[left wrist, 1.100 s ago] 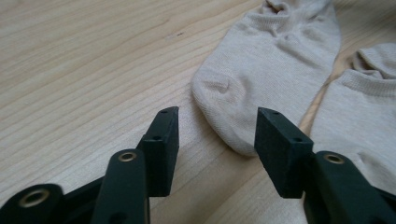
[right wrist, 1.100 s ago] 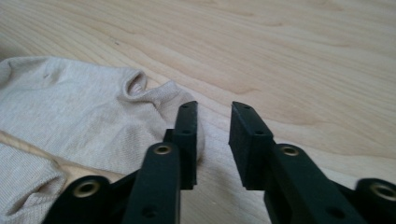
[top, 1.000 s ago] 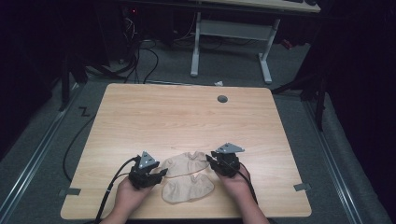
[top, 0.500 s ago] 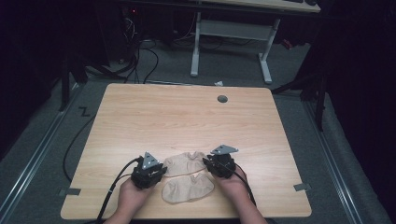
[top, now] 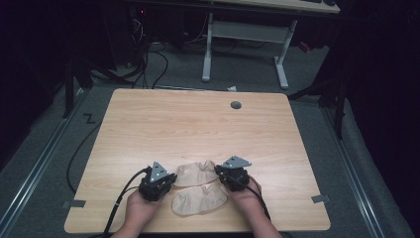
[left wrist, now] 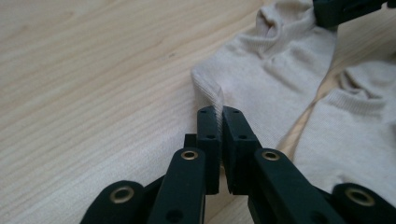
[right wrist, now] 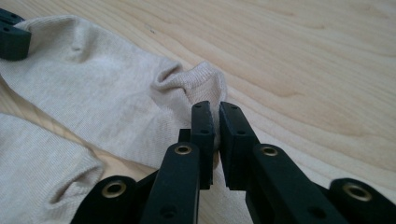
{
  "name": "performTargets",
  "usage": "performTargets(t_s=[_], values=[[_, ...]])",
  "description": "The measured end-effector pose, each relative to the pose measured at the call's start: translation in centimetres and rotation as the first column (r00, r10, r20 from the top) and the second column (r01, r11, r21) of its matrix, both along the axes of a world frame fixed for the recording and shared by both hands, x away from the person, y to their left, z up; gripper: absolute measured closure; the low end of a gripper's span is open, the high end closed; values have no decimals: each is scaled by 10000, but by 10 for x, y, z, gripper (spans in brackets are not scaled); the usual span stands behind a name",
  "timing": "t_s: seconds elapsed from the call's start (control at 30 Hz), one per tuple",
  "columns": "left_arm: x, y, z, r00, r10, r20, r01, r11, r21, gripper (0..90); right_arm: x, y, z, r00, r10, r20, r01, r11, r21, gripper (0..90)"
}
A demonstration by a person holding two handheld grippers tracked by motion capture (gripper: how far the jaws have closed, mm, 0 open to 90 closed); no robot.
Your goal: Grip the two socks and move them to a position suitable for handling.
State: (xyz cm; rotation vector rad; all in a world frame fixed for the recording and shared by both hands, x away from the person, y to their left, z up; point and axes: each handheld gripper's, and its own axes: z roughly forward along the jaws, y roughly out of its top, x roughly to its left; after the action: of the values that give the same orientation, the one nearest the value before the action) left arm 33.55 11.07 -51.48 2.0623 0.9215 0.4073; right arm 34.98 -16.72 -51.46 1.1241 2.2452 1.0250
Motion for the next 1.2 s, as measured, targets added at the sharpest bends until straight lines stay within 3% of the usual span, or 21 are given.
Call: performTargets(t_s=[0.17,0.3,0.47,0.63,0.93,1.2], values=[[-4,1,7,9998,-61,177,63,9999,-93,860,-5,0,6,9995,43,303,-44,10000,39,847],[-10,3,11,9997,-210,95,211,9997,-143,860,-13,-4,12,9987,53,508,-61,9999,155,846],[-26,4,18,9984,-556,97,556,9985,28,859,-27,-8,14,9979,240,596,-250,9996,154,846],[-42,6,23,9973,-738,-58,737,9973,-72,857,-45,-14,19,9967,415,692,-430,9989,198,845],[-63,4,22,9940,-1050,-299,1051,9945,19,855,-72,-16,16,9957,736,562,-735,9973,-47,845],[-73,3,18,9908,-1274,-449,1283,9916,167,852,-78,-20,15,9962,769,407,-769,9970,-14,844]])
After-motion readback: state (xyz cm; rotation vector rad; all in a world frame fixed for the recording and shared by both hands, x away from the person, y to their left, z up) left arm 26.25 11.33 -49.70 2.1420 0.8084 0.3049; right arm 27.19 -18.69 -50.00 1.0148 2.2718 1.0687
